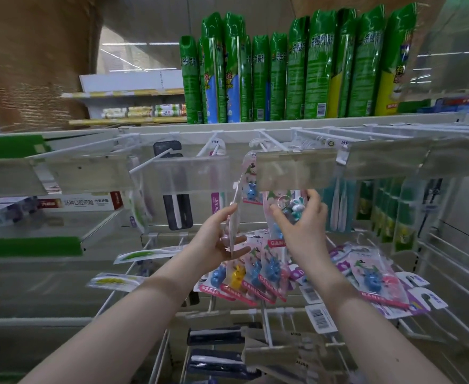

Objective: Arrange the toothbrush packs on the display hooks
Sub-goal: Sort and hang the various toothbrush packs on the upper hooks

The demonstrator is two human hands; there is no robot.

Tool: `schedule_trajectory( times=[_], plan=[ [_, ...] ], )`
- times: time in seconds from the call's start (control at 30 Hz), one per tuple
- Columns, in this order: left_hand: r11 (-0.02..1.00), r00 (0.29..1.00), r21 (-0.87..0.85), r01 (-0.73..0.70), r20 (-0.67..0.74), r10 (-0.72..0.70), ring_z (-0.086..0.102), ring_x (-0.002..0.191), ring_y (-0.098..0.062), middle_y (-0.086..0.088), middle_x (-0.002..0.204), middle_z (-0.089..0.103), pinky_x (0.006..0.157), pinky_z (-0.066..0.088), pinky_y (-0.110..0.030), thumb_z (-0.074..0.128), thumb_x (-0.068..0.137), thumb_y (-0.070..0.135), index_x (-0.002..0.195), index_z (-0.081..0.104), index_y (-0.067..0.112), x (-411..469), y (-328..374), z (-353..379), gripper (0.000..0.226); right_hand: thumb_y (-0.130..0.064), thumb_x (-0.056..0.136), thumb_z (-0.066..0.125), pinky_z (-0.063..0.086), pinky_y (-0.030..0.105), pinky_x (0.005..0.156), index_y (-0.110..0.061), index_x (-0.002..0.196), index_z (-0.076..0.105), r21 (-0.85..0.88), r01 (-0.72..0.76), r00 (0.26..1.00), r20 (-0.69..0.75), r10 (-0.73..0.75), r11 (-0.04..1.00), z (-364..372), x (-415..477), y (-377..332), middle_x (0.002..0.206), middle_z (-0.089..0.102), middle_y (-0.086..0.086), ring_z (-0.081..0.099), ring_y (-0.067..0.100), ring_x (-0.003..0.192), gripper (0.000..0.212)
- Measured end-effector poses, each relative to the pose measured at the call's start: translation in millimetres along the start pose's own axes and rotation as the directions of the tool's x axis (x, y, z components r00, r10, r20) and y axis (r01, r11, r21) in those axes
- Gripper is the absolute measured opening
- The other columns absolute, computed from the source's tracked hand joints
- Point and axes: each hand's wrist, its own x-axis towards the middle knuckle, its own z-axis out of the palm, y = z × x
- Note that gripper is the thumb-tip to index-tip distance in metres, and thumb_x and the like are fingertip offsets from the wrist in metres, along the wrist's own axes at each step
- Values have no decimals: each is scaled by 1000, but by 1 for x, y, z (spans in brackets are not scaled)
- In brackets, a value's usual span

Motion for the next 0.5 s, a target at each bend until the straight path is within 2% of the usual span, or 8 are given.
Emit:
schedule_trajectory(
  times=[0.1, 0.2, 0.27, 0.33, 0.4, 0.5],
  plan=[
    [1000, 1000, -12, -5, -9, 5, 57, 105, -33, -18, 123, 49, 67, 57, -44, 67, 82, 39, 132, 46, 13, 4, 0, -1, 60, -50, 81, 64, 44, 34, 94, -19, 143, 21, -30, 21, 1000, 10, -21, 999, 4, 5, 5, 136, 29, 5, 43, 21, 119, 81],
    [1000, 1000, -10, -26, -16, 26, 58, 99, -31, -17, 116, 49, 73, 56, -44, 65, 82, 39, 132, 47, 12, 8, 0, -1, 59, -48, 81, 65, 38, 26, 87, -14, 140, 25, -62, 46, 999, 23, -44, 997, 8, 11, 5, 132, 30, 7, 41, 18, 113, 79],
    [999, 999, -10, -43, -21, 43, 59, 97, -31, -17, 115, 49, 67, 55, -42, 64, 83, 38, 132, 46, 12, 10, 1, -1, 58, -47, 81, 66, 35, 23, 83, -14, 133, 32, -85, 65, 997, 36, -62, 994, 11, 15, 4, 123, 31, 5, 39, 14, 102, 71],
    [998, 998, -20, -54, -29, 54, 59, 93, -29, -16, 109, 51, 68, 54, -41, 64, 84, 37, 132, 46, 12, 12, 1, -1, 57, -43, 83, 66, 34, 22, 78, -14, 119, 37, -108, 86, 995, 57, -80, 990, 14, 19, 6, 113, 28, 3, 40, 15, 95, 55],
    [998, 997, -30, -62, -36, 61, 59, 88, -28, -15, 103, 52, 71, 54, -40, 64, 85, 36, 131, 47, 12, 13, 1, 0, 55, -34, 86, 64, 33, 22, 76, -11, 108, 39, -121, 90, 993, 87, -79, 989, 19, 24, 9, 110, 26, 3, 42, 19, 94, 41],
    [997, 996, -21, -78, -47, 77, 59, 95, -30, -16, 112, 52, 76, 55, -40, 64, 85, 36, 128, 48, 13, 15, 0, -1, 51, -25, 86, 62, 32, 21, 79, -6, 106, 41, -131, 80, 990, 124, -64, 988, 26, 34, 12, 112, 25, 4, 42, 21, 96, 34]
  ],
)
